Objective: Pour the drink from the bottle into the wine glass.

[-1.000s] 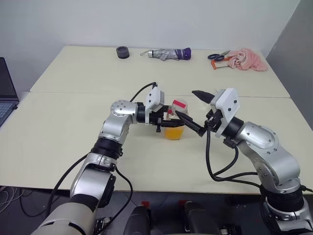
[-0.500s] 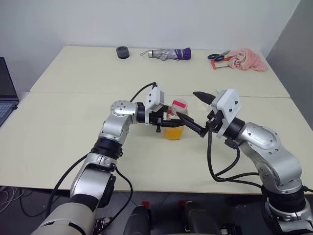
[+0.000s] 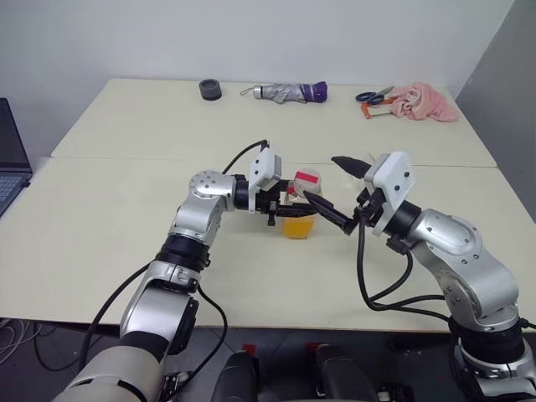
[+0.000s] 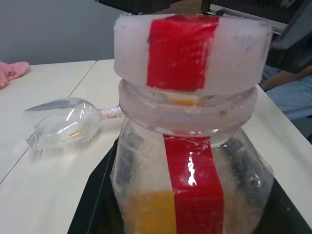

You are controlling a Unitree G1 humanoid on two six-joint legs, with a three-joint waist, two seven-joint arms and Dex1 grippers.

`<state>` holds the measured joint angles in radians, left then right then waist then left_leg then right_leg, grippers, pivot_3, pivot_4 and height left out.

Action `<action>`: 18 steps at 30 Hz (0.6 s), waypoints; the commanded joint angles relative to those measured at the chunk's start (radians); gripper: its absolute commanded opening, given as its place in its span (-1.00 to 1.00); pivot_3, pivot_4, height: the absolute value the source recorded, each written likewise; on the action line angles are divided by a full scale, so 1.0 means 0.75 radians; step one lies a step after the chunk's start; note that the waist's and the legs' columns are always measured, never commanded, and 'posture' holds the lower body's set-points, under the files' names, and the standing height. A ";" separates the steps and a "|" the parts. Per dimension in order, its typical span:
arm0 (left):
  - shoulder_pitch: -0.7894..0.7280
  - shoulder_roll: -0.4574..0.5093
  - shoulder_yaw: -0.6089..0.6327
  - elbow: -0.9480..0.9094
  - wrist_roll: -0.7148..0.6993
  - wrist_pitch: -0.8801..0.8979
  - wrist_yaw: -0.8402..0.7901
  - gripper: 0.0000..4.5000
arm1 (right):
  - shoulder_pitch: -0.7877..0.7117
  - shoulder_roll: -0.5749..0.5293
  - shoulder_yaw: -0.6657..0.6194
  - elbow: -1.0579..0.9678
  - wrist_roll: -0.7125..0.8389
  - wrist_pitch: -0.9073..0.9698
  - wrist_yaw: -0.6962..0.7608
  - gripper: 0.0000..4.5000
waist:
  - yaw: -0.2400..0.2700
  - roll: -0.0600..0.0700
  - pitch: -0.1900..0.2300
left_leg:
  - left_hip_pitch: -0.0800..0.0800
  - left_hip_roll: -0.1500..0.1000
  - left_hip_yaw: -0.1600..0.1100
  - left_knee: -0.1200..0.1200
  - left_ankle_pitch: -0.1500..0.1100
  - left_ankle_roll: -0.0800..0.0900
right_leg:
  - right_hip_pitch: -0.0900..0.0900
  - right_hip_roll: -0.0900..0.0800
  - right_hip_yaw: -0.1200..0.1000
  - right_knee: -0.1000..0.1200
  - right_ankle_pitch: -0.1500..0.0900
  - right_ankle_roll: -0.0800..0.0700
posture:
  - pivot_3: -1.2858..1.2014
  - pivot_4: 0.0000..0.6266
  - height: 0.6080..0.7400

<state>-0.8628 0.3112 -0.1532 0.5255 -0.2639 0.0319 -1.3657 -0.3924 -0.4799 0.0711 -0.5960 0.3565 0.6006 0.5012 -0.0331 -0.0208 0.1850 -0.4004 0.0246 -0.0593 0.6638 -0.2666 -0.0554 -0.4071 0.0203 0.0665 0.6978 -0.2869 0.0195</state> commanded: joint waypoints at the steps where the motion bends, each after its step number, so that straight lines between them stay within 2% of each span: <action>1: -0.040 0.002 0.021 -0.026 -0.017 -0.033 -0.016 -0.22 | 0.005 -0.021 -0.055 -0.032 0.001 0.000 -0.010 0.89 | 0.000 0.000 0.000 | 0.000 0.000 0.000 0.000 0.000 0.000 | 0.000 0.000 0.000 0.000 0.000 0.000 | 0.03 -0.52 1.00; 18: -0.043 0.003 0.020 -0.022 -0.016 -0.034 -0.019 -0.22 | 0.018 -0.032 -0.055 -0.039 0.014 0.000 -0.007 0.89 | 0.000 0.000 0.000 | 0.000 0.000 0.000 0.000 0.000 0.000 | 0.000 0.000 0.000 0.000 0.000 0.000 | 0.03 -0.52 1.00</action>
<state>-0.8628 0.3125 -0.1526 0.5261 -0.2634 0.0313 -1.3669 -0.3761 -0.4950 0.0605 -0.6017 0.3649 0.6021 0.5011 -0.0331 -0.0208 0.1850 -0.4004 0.0246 -0.0592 0.6638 -0.2666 -0.0554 -0.4071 0.0203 0.0665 0.6978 -0.2869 0.0195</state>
